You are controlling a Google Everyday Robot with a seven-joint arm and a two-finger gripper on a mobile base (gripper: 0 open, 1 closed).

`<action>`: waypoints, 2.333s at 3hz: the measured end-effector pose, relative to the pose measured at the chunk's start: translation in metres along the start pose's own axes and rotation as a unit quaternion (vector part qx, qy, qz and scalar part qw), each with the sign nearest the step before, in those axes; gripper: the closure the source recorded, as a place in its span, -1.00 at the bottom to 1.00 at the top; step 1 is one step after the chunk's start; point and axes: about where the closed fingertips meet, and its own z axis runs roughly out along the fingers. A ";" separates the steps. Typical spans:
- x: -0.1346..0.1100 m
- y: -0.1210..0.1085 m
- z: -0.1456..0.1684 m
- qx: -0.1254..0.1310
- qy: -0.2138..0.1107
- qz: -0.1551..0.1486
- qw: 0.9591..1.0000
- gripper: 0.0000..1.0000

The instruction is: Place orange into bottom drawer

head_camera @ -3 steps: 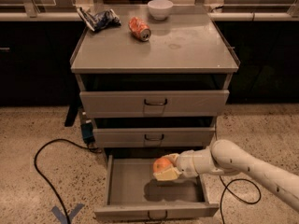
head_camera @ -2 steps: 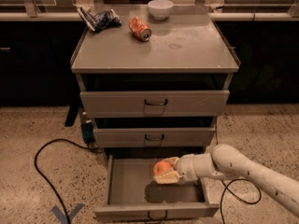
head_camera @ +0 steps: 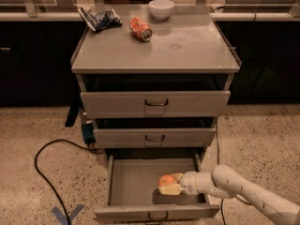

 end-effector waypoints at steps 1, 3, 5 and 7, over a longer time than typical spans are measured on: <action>0.047 -0.028 0.035 0.012 0.012 0.059 0.998 1.00; 0.031 -0.058 0.052 0.038 0.000 0.050 0.998 1.00; 0.008 -0.127 0.084 0.091 0.027 0.052 0.994 1.00; 0.059 -0.162 0.120 0.094 0.085 0.123 0.984 1.00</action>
Offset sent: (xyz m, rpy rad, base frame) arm 0.0020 0.0021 -0.0503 -0.0105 0.0815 -0.0530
